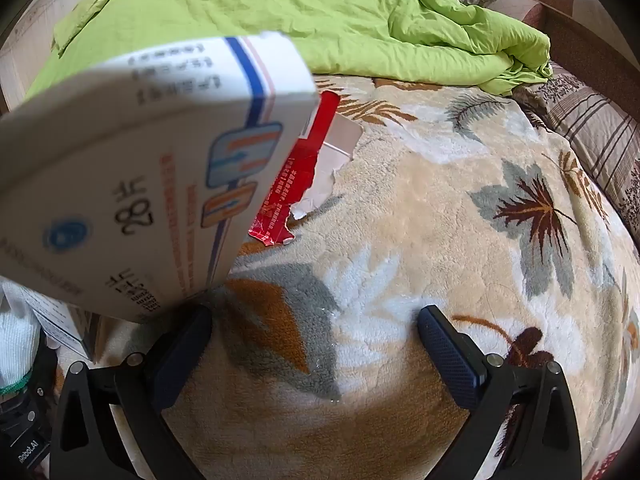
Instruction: Collect trash
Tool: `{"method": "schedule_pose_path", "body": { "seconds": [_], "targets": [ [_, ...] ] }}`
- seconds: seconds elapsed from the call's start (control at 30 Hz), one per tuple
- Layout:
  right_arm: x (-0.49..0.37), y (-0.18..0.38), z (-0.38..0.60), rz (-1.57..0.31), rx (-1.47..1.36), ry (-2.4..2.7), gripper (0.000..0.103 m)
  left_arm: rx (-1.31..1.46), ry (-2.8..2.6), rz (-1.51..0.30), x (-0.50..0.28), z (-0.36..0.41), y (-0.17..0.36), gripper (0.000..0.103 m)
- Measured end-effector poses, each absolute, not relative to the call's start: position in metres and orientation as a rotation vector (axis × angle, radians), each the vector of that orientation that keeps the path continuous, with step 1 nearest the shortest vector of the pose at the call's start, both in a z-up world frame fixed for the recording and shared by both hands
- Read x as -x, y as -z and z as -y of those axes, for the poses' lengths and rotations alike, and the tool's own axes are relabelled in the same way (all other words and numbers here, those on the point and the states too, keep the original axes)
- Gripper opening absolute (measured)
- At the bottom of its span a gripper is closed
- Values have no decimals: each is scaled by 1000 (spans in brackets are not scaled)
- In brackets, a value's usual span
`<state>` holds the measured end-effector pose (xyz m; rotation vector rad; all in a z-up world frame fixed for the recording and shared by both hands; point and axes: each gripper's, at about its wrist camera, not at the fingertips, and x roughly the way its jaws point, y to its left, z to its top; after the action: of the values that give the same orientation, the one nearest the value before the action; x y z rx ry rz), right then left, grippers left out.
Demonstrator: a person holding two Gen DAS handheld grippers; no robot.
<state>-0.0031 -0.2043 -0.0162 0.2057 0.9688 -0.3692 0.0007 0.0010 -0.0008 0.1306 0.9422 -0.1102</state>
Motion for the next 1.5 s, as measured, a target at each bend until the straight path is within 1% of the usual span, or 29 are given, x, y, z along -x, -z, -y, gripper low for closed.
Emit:
{"method": "schedule_pose_path", "body": {
  "seconds": [0.27,0.37,0.53,0.63,0.73,0.8,0.9,1.0,1.13,1.3,1.5],
  "targets": [
    [2,14,206,-967,-211,368,103,-151,101,-944,-10,-5,3,103],
    [2,15,207,-983,-212,355,103,-135,157,-899,5,-9,-6,103],
    [19,-1,218,-1080,-214,225,103,-182,197,-845,37,1,-37,103],
    [53,-19,222,-1066,-224,192,103,-132,249,-822,66,0,-59,103],
    [95,-44,221,-1007,-250,161,103,-126,260,-694,109,-4,-89,103],
    [122,-59,217,-938,-241,168,103,-123,235,-645,132,-9,-102,103],
    [164,-76,199,-816,-209,204,103,-113,225,-595,165,-18,-106,103],
    [199,-88,190,-698,-187,245,103,-154,185,-504,198,-26,-103,103],
    [224,-93,173,-641,-145,292,103,-195,169,-495,211,-31,-98,103],
    [247,-98,159,-589,-84,284,103,-129,156,-489,212,-45,-97,103],
    [263,-105,147,-487,-30,316,103,-126,147,-473,217,-45,-98,103]
  ]
}}
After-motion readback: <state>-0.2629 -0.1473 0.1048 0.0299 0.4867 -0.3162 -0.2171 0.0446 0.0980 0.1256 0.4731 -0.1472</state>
